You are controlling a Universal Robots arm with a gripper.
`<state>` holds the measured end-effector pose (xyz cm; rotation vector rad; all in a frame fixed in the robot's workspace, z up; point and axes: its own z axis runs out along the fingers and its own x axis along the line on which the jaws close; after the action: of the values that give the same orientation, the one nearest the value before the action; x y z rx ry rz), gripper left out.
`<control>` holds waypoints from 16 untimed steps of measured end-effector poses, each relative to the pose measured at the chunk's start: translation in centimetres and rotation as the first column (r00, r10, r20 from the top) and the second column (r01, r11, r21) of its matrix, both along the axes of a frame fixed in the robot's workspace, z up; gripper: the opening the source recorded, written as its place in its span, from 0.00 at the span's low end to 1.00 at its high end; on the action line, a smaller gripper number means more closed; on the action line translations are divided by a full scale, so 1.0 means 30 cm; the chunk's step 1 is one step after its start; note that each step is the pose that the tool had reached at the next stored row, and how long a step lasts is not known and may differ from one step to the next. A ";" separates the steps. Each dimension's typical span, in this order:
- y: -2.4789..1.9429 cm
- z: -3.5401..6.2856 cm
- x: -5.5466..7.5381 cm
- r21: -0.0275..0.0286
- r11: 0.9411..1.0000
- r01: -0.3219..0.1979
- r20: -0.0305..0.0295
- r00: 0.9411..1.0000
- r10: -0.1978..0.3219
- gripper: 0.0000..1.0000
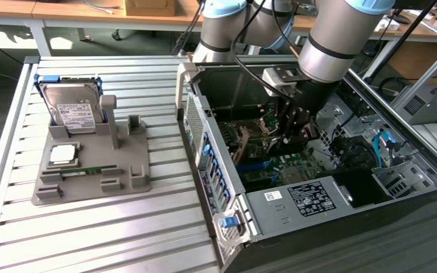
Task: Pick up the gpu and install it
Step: 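Insert the gpu into the slot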
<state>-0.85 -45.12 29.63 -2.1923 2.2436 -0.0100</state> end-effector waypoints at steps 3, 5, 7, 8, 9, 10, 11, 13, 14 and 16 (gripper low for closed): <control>0.000 0.000 -0.010 0.008 1.000 0.005 0.000 1.000 -0.005 0.27; 0.000 0.000 -0.011 0.009 1.000 0.005 0.000 1.000 -0.005 0.27; 0.000 -0.001 -0.013 0.010 1.000 0.005 0.000 1.000 -0.005 0.27; 0.000 -0.001 -0.014 0.011 1.000 0.005 0.000 1.000 -0.005 0.27; 0.000 -0.001 -0.015 0.012 1.000 0.005 0.000 1.000 -0.005 0.27; -0.001 -0.001 -0.016 0.015 1.000 0.005 0.000 1.000 -0.005 0.27; -0.001 -0.001 -0.016 0.017 1.000 0.005 0.000 1.000 -0.005 0.27; -0.001 -0.001 -0.018 0.017 1.000 0.005 0.000 1.000 -0.005 0.27; -0.002 -0.001 -0.020 0.017 1.000 0.005 0.000 1.000 -0.005 0.27; -0.003 -0.001 -0.026 0.018 1.000 0.005 0.000 1.000 -0.005 0.27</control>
<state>-1.63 -45.19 29.59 -2.1783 2.2402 0.0096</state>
